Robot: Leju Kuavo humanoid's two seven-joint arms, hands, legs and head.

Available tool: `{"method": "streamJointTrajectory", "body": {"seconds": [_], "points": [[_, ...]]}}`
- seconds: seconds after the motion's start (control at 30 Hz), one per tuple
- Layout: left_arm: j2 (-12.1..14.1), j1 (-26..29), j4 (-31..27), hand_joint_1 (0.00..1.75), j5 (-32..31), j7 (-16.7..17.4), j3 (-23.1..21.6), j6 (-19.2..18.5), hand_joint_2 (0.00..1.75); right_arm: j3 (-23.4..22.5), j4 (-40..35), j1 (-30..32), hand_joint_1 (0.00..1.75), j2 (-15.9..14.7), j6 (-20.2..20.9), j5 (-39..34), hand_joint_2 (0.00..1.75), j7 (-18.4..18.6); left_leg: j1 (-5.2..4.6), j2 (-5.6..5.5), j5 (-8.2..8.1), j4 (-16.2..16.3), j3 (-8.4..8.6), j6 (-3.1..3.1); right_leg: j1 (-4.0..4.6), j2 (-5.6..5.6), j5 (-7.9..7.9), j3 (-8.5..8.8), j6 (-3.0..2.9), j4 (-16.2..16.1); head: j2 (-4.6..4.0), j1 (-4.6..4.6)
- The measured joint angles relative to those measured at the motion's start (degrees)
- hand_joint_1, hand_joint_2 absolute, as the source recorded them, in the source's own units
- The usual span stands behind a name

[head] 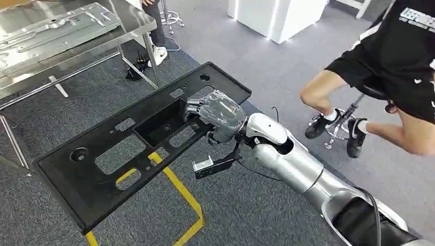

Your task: Take the parts from the cabinet and place them on the table.

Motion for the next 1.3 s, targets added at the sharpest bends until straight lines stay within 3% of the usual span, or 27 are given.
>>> {"method": "streamJointTrajectory", "body": {"seconds": [0.03,0.07,0.1,0.17,0.23,0.27,0.3,0.37,0.43,0.47,0.5,0.53,0.57,0.6,0.63,0.7,0.73,0.77,0.8,0.9,0.93,1.0,1.03,1.07,1.23,1.27,1.3], "points": [[-0.04,0.11,0.0,0.0,0.0,0.0,0.0,0.0,1.75,0.0,0.13,-0.04,1.75,0.0,0.0,0.0,1.75,0.02,0.51,-0.6,-1.52,0.15,1.5,-0.58,-0.57,0.17,5.88,-0.87,0.88,-3.63,0.0,-0.07],[0.09,0.26,0.04,0.0,0.0,0.02,0.06,0.02,1.75,0.08,0.69,0.14,1.75,-0.41,0.04,0.0,1.75,0.02,0.26,-1.13,-3.54,0.29,2.2,-1.44,-1.59,1.4,18.68,-1.56,2.02,-9.44,0.0,0.15],[0.13,0.39,0.09,0.0,0.0,0.02,0.13,0.02,1.75,0.35,1.0,0.03,1.75,-0.44,0.04,0.0,1.75,-0.09,0.63,-1.75,-5.22,1.69,3.01,-2.12,-1.6,0.6,22.12,-2.23,1.13,-9.31,-0.02,-0.04],[0.18,-0.07,0.09,0.0,0.07,0.04,0.17,0.02,1.75,0.81,0.68,-0.28,1.75,-0.11,0.26,0.26,1.75,-0.02,1.08,-2.31,-6.77,-0.32,4.81,-3.07,-0.86,0.09,19.59,-2.46,-0.95,-5.97,-0.02,-0.17],[0.33,-0.15,0.07,0.0,0.13,0.07,0.33,0.02,1.75,0.72,0.63,-1.82,1.75,-0.11,0.33,0.48,1.75,0.5,1.47,-2.12,-2.78,5.65,3.36,-3.4,-0.82,-0.74,17.31,-0.83,-2.59,-6.23,0.02,-0.33],[0.33,-0.07,0.07,0.0,0.18,0.0,0.37,0.02,1.75,0.7,0.81,-1.97,1.75,0.07,0.42,0.48,1.75,0.79,1.27,1.18,-0.15,11.92,-0.17,-3.31,-0.65,-0.97,16.12,1.13,-3.06,-6.89,0.0,-0.39],[0.35,-0.16,0.09,0.0,0.17,0.0,0.44,0.02,1.75,0.7,0.98,-2.09,1.75,0.07,0.57,0.46,1.75,0.79,1.19,3.66,0.34,16.97,-3.87,-3.07,-0.5,-1.28,15.22,3.13,-3.33,-7.77,0.0,-0.59],[0.33,-0.11,0.22,0.0,0.22,0.0,0.52,0.0,1.75,1.03,1.73,-1.86,1.75,0.07,1.14,0.57,1.75,0.79,0.26,6.09,-4.27,23.13,-11.26,-3.19,-0.05,-2.18,13.47,8.38,-3.28,-10.53,0.0,-0.61],[0.33,0.32,0.24,0.0,0.33,0.09,0.59,-0.11,1.75,1.36,2.1,-2.08,1.75,0.09,1.4,0.7,1.75,0.9,-0.27,6.28,-9.91,21.87,-16.32,-2.8,0.59,-3.08,11.71,13.42,-3.39,-13.08,0.0,-0.63],[0.31,0.62,0.26,0.0,0.35,0.11,0.66,-0.2,1.75,1.36,2.12,-2.4,1.75,0.18,1.42,0.7,1.75,0.9,-0.73,6.29,-10.33,19.43,-18.42,-2.06,1.01,-3.61,10.54,16.12,-3.51,-14.18,0.0,-0.68],[0.31,0.78,0.26,0.0,0.37,0.11,0.79,-0.22,1.75,1.38,2.16,-2.7,1.75,0.24,1.46,0.7,1.75,0.92,-1.18,6.35,-8.2,16.29,-19.84,-1.12,1.41,-4.18,9.4,18.55,-3.56,-15.01,0.0,-0.7],[0.31,0.89,0.33,0.0,0.37,0.11,0.9,-0.22,1.75,1.46,2.25,-2.86,1.75,0.33,1.53,0.72,1.75,0.94,-1.76,6.8,-3.01,12.52,-20.86,0.16,1.88,-4.84,8.34,20.72,-3.58,-15.68,0.0,-0.7],[0.43,1.04,0.48,0.0,0.39,0.13,1.0,-0.22,1.75,1.53,2.57,-2.58,1.75,0.27,1.66,0.76,1.75,1.02,-2.98,8.95,8.73,6.92,-21.63,2.25,1.77,-5.45,7.14,21.88,-3.77,-16.35,0.0,-0.59],[0.59,1.28,0.55,0.0,0.46,0.17,1.12,-0.22,1.75,1.64,3.13,-2.91,1.75,0.02,1.73,0.79,1.75,1.11,-5.07,10.13,18.22,1.83,-22.71,2.97,2.44,-5.16,5.79,23.6,-3.29,-15.48,0.0,-0.33],[0.59,1.34,0.57,0.0,0.68,0.35,1.22,-0.24,1.75,1.88,3.1,-3.05,1.75,0.79,1.75,0.9,1.75,1.16,-5.23,9.21,19.05,1.86,-22.35,3.08,2.73,-5.46,3.92,23.87,-3.09,-15.43,0.0,-0.48],[0.63,0.73,0.55,0.0,1.01,0.17,1.46,-0.57,1.75,2.08,3.1,-4.33,1.75,0.87,1.6,1.7,1.75,1.57,-5.05,8.58,16.24,5.06,-22.24,1.11,2.66,-6.44,0.7,26.63,-3.85,-16.08,0.0,-0.35],[0.63,0.34,0.5,0.0,1.05,0.15,1.49,-0.88,1.75,2.1,3.08,-5.36,1.75,0.9,1.62,1.9,1.75,1.79,-4.8,7.83,15.53,5.2,-21.63,1.01,2.75,-6.94,-0.18,27.92,-3.74,-16.52,0.0,-0.42],[0.63,-0.05,0.5,0.0,1.07,0.15,1.53,-1.01,1.75,2.08,3.06,-6.28,1.75,0.92,1.66,2.05,1.75,2.27,-4.54,6.96,15.12,4.83,-20.8,1.1,2.42,-3.88,-0.59,28.43,-3.33,-14.87,0.0,-0.33],[0.59,-0.38,0.5,0.0,1.07,0.15,1.66,-1.01,1.75,2.08,3.13,-6.87,1.75,0.92,1.73,2.05,1.75,2.65,-4.57,6.88,14.61,4.6,-20.24,1.43,2.57,-1.94,-2.28,26.15,-3.3,-10.92,0.0,-0.43],[0.48,-0.58,0.5,0.0,1.07,0.13,1.88,-1.03,1.75,2.34,3.54,-6.58,1.75,0.81,1.84,2.16,1.75,2.78,-4.74,5.95,13.66,4.46,-19.49,2.63,2.81,-0.84,-7.63,15.53,-3.83,3.73,0.0,-0.35],[0.39,-0.58,0.5,0.0,1.09,0.09,1.88,-1.03,1.75,2.45,3.74,-6.36,1.75,0.76,1.84,2.23,1.75,2.77,-4.86,5.46,13.46,4.57,-19.42,2.7,2.9,-0.84,-7.03,13.08,-4.08,5.38,0.0,-0.39],[0.31,-0.02,0.5,0.0,1.09,0.0,1.9,-1.2,1.75,2.47,4.02,-6.37,1.75,0.72,1.81,2.25,1.75,2.78,-5.27,4.62,12.95,4.96,-19.14,2.89,3.35,-0.75,-0.91,11.67,-5.14,1.07,0.0,-0.37],[0.31,0.12,0.5,0.0,1.09,-0.02,1.9,-1.2,1.75,2.47,4.24,-6.51,1.75,0.61,1.81,2.4,1.75,3.16,-5.57,4.12,12.79,5.03,-18.82,2.92,3.83,-0.54,3.2,12.44,-6.08,-3.58,0.0,-0.37],[0.22,0.16,0.5,0.0,1.09,-0.11,1.9,-1.22,1.75,2.47,4.33,-6.69,1.75,0.61,1.81,2.49,1.75,3.43,-5.63,3.94,12.74,5.04,-18.63,2.87,4.0,-0.06,6.77,13.31,-8.1,-8.17,0.0,-0.39],[-0.26,0.54,0.5,0.0,1.14,-0.59,2.03,-1.81,1.75,2.58,4.3,-7.53,1.75,0.59,1.86,3.17,1.75,3.96,-5.05,3.06,13.08,4.56,-18.65,1.23,4.13,-0.35,8.06,13.95,-8.63,-11.36,0.0,-0.41],[0.46,0.7,0.35,0.0,1.16,-0.75,2.12,-1.79,1.75,2.6,4.31,-7.72,1.75,0.65,1.86,3.36,1.75,4.09,-5.19,3.25,12.87,4.47,-18.76,1.17,3.07,-0.97,9.28,15.11,-7.28,-12.67,0.0,-0.41],[-0.31,0.74,0.31,0.0,1.14,-0.81,2.12,-2.03,1.75,2.62,4.33,-7.66,1.75,0.72,1.86,3.48,1.75,4.2,-5.11,4.0,11.3,6.21,-19.32,0.13,2.63,-1.01,9.66,15.57,-7.12,-13.48,0.0,-0.83]]}}
